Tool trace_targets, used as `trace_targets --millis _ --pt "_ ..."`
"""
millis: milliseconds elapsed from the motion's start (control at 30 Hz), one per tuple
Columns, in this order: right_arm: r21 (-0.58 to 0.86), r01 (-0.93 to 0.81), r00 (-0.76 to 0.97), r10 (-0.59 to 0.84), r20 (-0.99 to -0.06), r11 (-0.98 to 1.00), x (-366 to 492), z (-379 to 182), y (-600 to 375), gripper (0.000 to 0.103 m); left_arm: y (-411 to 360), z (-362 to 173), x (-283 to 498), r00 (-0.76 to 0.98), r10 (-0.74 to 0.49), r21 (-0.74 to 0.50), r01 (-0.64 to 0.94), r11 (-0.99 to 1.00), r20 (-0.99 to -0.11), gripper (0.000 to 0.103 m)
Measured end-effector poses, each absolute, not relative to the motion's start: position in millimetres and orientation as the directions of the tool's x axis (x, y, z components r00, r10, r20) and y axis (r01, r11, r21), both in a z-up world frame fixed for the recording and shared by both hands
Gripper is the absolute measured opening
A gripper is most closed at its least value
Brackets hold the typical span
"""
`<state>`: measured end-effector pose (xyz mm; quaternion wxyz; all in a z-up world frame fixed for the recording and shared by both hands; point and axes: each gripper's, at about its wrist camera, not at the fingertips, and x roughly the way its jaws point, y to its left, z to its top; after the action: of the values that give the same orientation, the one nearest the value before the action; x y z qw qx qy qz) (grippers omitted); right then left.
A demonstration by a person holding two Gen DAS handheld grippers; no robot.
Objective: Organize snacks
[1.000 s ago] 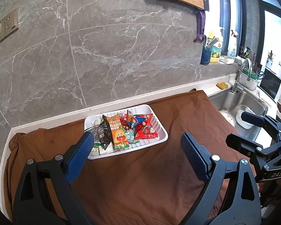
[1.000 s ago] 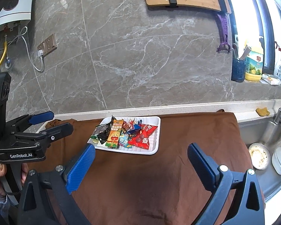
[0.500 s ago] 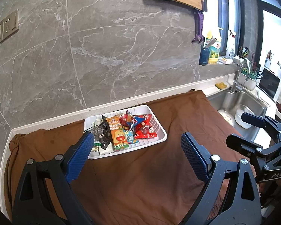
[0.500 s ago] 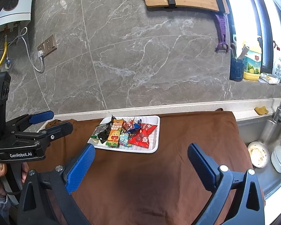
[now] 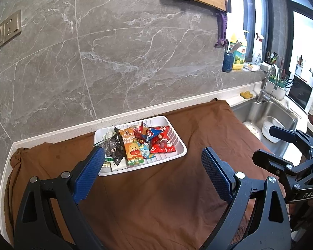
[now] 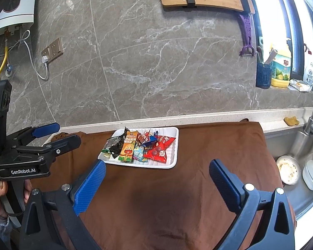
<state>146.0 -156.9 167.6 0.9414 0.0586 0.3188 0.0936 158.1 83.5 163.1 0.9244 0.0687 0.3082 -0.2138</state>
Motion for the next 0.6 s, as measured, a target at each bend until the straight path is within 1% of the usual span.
trace_targets --millis 67,167,233,333,400,467,500,600 --pt "0.171 -0.14 0.779 0.215 -0.589 0.975 145 168 -157 0.102 84 164 156 0.724 -0.354 0.01 0.446 0.895 -0.592 0.094" --pt "0.173 -0.139 0.779 0.216 -0.589 0.975 144 167 -157 0.102 80 167 149 0.762 -0.321 0.083 0.439 0.895 -0.563 0.094" --pt "0.174 -0.138 0.779 0.216 -0.589 0.975 144 167 -157 0.102 75 170 140 0.812 -0.269 0.181 0.412 0.893 -0.518 0.094" --pt "0.177 -0.139 0.778 0.217 -0.59 0.974 144 167 -157 0.102 72 175 126 0.866 -0.248 0.249 0.381 0.89 -0.435 0.094" --pt "0.177 -0.139 0.777 0.218 -0.591 0.974 144 167 -157 0.102 73 178 122 0.869 -0.262 0.236 0.384 0.893 -0.42 0.094" --pt "0.179 -0.138 0.776 0.219 -0.592 0.974 143 167 -158 0.102 76 179 121 0.844 -0.311 0.184 0.422 0.888 -0.438 0.094" --pt "0.181 -0.136 0.776 0.218 -0.592 0.974 143 167 -158 0.102 76 179 120 0.84 -0.318 0.177 0.427 0.887 -0.439 0.094" --pt "0.185 -0.132 0.773 0.218 -0.596 0.974 141 166 -157 0.102 74 175 118 0.847 -0.302 0.195 0.417 0.887 -0.437 0.094"
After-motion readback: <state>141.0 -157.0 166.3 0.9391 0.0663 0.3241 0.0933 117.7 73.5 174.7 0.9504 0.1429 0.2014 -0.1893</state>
